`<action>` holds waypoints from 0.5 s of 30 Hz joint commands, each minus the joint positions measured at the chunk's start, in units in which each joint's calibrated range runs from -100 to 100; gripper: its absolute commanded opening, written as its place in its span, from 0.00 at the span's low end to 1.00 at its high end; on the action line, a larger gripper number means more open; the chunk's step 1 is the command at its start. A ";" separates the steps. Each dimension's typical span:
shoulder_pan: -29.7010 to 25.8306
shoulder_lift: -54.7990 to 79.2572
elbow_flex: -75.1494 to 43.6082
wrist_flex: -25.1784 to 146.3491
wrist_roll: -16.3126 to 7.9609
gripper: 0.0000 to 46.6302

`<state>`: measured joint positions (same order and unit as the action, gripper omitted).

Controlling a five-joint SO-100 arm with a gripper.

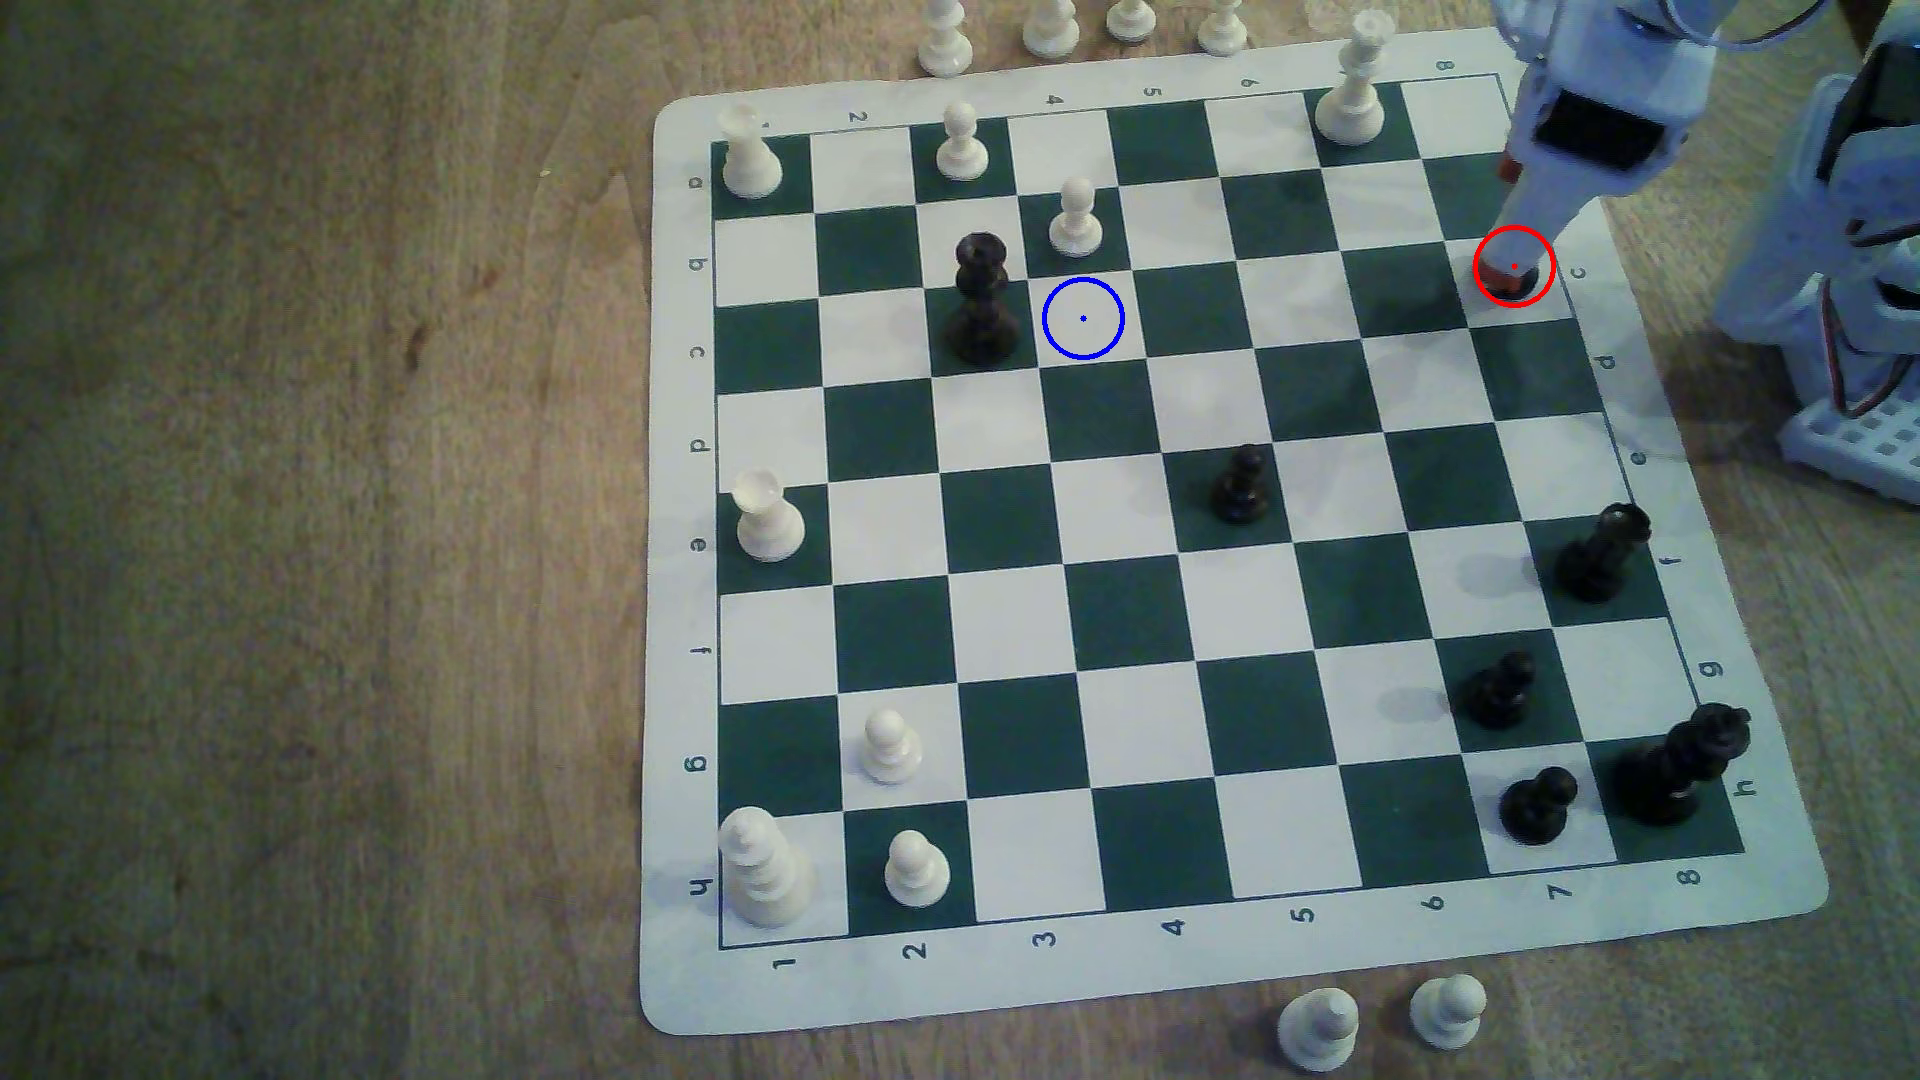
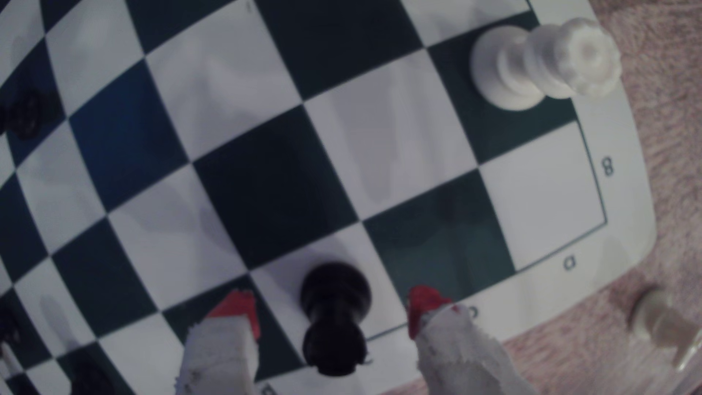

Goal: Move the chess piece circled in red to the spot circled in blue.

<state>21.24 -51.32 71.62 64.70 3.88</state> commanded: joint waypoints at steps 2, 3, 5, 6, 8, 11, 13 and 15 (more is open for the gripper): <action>-0.55 0.90 -0.18 -0.08 0.00 0.39; -0.79 1.06 -0.09 -0.41 -0.10 0.36; -0.79 1.49 -0.09 -0.66 -0.10 0.36; -0.86 1.66 -0.09 -0.74 -0.10 0.37; -1.25 1.91 0.00 -0.57 -0.24 0.37; -1.49 2.59 0.00 -0.41 -0.39 0.36; -1.18 3.19 0.00 -0.16 -0.29 0.34; -1.18 3.44 0.00 -0.16 -0.34 0.32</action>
<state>19.91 -48.14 72.25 64.62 3.59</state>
